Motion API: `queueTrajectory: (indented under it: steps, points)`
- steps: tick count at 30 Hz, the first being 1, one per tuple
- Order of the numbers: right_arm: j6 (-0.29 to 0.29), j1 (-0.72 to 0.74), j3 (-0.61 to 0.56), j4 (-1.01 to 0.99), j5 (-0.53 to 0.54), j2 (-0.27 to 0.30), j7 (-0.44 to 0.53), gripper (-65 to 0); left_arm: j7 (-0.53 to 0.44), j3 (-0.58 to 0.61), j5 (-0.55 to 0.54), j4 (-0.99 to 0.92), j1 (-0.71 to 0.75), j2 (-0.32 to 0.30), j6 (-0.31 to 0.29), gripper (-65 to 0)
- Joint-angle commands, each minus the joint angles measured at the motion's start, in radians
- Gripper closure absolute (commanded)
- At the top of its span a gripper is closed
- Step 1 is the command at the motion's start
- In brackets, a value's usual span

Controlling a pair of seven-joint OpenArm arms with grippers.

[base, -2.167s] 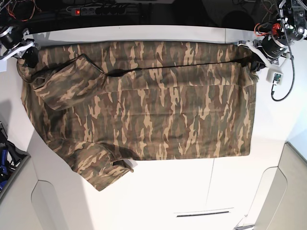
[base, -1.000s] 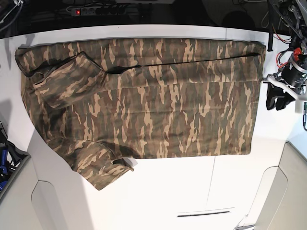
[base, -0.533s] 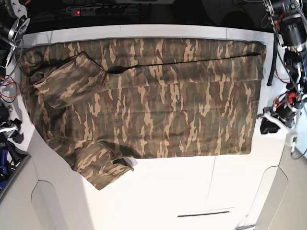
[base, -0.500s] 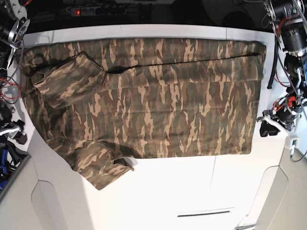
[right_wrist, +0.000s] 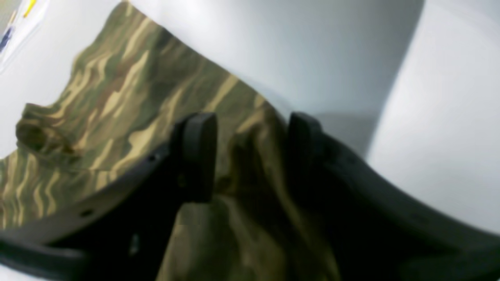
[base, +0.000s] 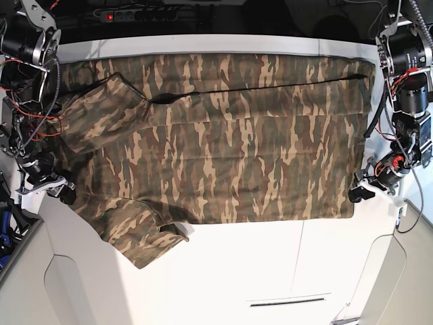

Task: Fold the T-shirt properly
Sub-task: 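Grasp the hem corners and fold the hem over toward the collar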

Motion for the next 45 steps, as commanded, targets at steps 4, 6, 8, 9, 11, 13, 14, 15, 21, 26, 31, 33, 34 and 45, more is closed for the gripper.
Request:
queueTrajectory:
  steps: [4, 6, 8, 9, 11, 13, 14, 15, 21, 26, 31, 33, 34, 45]
  points:
    - [0.024, 0.016, 0.000, 0.003, -0.005, -0.029, -0.022, -29.7, 0.005, 0.000, 0.001, 0.007, -0.019, 0.005, -0.004, -31.6]
    - [0.026, 0.016, -0.001, 0.003, -0.006, -0.043, -0.024, -29.7, 0.005, 0.000, -0.002, 0.007, -0.019, 0.013, -0.004, -31.6]
    - [0.025, 0.016, -0.001, 0.003, -0.006, -0.050, -0.025, -29.7, 0.005, 0.000, -0.002, 0.006, -0.019, 0.024, -0.004, -31.6]
    - [0.026, 0.016, -0.001, 0.003, -0.006, -0.050, -0.025, -29.7, 0.005, 0.000, -0.002, 0.006, -0.019, 0.030, -0.004, -31.6]
    - [0.025, 0.016, -0.001, 0.003, -0.006, -0.048, -0.025, -29.7, 0.005, 0.000, -0.002, 0.006, -0.019, 0.040, -0.004, -31.6]
    - [0.026, 0.016, -0.001, 0.003, -0.006, -0.044, -0.025, -29.6, 0.005, 0.000, -0.002, 0.006, -0.019, 0.046, -0.003, -31.2]
    - [0.025, 0.016, -0.001, 0.003, -0.006, -0.043, -0.025, -29.1, 0.005, 0.000, -0.002, 0.007, -0.019, 0.047, -0.003, -30.0]
    - [0.025, 0.016, -0.001, 0.003, -0.006, -0.043, -0.025, -27.5, 0.005, 0.000, -0.001, 0.007, -0.019, 0.047, -0.003, -26.3]
    - [0.036, 0.018, -0.001, 0.007, -0.006, -0.043, -0.038, -2.7, 0.005, 0.000, 0.009, 0.007, -0.026, 0.046, -0.003, -4.2]
    - [0.036, 0.018, -0.001, 0.035, -0.006, -0.043, -0.098, 0.0, 0.013, 0.000, 0.004, 0.009, -0.039, 0.040, -0.005, 0.0]
    - [0.036, 0.017, -0.001, 0.112, -0.005, -0.043, -0.169, 0.0, 0.095, 0.000, -0.014, 0.017, -0.074, 0.021, -0.106, 0.0]
    - [0.036, 0.015, -0.001, 0.151, 0.000, -0.043, -0.203, 0.0, 0.132, 0.000, -0.048, 0.046, -0.074, 0.010, -0.106, 0.0]
    - [0.036, 0.015, -0.001, 0.174, 0.006, -0.043, -0.232, 0.0, 0.156, 0.000, -0.066, 0.066, -0.071, 0.002, -0.106, 0.0]
    - [0.036, 0.010, -0.001, 0.371, 0.272, 0.032, -0.548, 0.0, 0.413, -0.001, -0.268, 0.272, -0.023, -0.051, -0.106, 0.0]
